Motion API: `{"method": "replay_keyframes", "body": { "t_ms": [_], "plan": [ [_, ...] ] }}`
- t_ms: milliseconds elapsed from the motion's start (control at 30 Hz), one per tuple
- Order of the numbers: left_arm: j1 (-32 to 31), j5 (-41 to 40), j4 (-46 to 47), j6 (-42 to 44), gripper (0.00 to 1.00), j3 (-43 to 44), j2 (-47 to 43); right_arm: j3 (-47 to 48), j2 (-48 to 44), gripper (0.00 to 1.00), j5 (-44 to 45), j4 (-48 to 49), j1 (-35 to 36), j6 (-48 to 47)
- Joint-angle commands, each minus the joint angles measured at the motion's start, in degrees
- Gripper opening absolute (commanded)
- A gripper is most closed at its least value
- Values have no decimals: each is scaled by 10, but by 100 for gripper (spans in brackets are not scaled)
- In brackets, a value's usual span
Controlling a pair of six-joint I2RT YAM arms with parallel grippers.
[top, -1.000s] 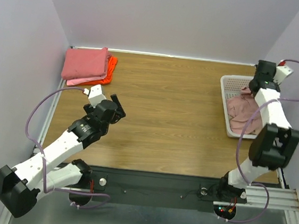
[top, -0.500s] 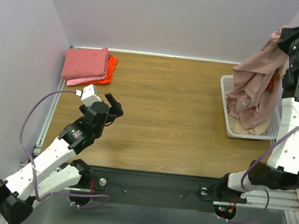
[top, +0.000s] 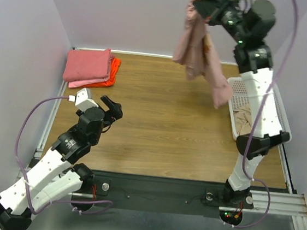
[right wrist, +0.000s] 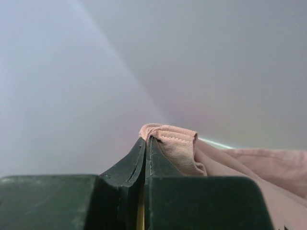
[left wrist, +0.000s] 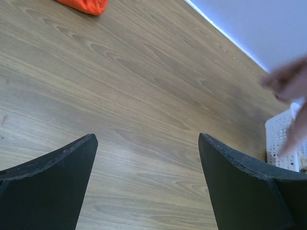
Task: Fold and stack the t-shirts
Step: Move the tshirt to the center of the board
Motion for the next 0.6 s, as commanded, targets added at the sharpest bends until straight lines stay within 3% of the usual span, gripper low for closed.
{"method": "replay_keyframes", "body": {
  "t_ms": [0, 100, 200, 300, 333, 400, 433, 500, 533, 567],
  "plan": [
    [2, -22, -3, -17, 99, -1, -19, 30, 18, 0, -42, 177, 99, 26],
    [2, -22, -11, -26, 99, -3, -30, 78, 71, 0, -25, 189, 176, 5],
    [2, -23, -22, -35, 98, -3, -36, 61, 78, 0, -7, 191, 194, 8],
    [2, -32, -47, -55, 99, -4, -45, -61, 10, 0, 73, 190, 193, -14],
    [2, -41, -64, -74, 99, -4, -51, -167, -14, 0, 156, 189, 193, -22],
    [2, -44, -86, -94, 98, 0, -56, -270, -94, 1, 250, 180, 184, -43],
    [2, -42, -114, -117, 99, 4, -60, -381, -121, 1, 323, 174, 176, -43],
    [2, -24, -149, -144, 98, 18, -69, -539, -185, 4, 374, 170, 129, 2],
    [2, -13, -148, -137, 99, 21, -73, -540, -200, 4, 371, 170, 105, 3],
    [2, 1, -142, -128, 98, 21, -78, -639, -214, 8, 365, 168, 81, 20]
  ]
}}
